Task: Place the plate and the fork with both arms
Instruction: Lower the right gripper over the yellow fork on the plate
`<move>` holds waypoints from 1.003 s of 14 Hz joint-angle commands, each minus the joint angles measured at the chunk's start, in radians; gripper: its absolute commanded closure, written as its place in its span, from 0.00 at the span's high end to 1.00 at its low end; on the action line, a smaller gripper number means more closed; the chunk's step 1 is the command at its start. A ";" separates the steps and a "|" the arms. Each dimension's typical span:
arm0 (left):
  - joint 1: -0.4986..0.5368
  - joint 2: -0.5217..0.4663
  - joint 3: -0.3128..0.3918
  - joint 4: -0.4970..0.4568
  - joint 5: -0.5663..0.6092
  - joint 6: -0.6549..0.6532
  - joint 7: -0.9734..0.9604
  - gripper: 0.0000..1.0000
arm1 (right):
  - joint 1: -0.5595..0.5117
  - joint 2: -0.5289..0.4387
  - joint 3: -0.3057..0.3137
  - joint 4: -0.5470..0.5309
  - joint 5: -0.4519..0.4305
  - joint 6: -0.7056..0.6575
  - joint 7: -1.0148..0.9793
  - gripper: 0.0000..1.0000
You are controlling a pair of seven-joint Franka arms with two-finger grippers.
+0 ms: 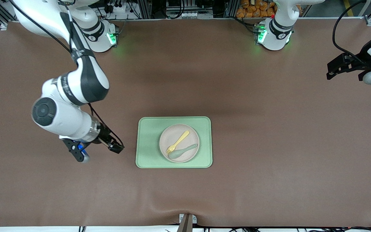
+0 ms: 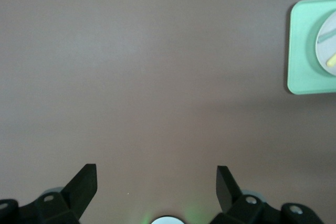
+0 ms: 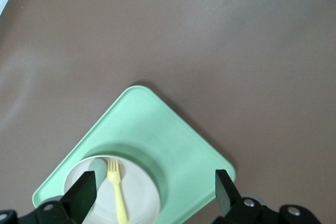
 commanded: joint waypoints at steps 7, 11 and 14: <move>-0.037 -0.102 0.017 -0.107 -0.024 -0.030 0.110 1.00 | 0.170 0.275 -0.015 0.236 -0.083 0.114 0.270 0.99; -0.006 -0.105 0.017 -0.094 -0.026 -0.036 0.098 1.00 | 0.243 0.399 -0.041 0.367 -0.100 0.117 0.344 0.98; 0.028 -0.102 0.017 -0.090 -0.029 -0.034 0.098 1.00 | 0.255 0.416 -0.032 0.395 -0.095 0.114 0.356 0.91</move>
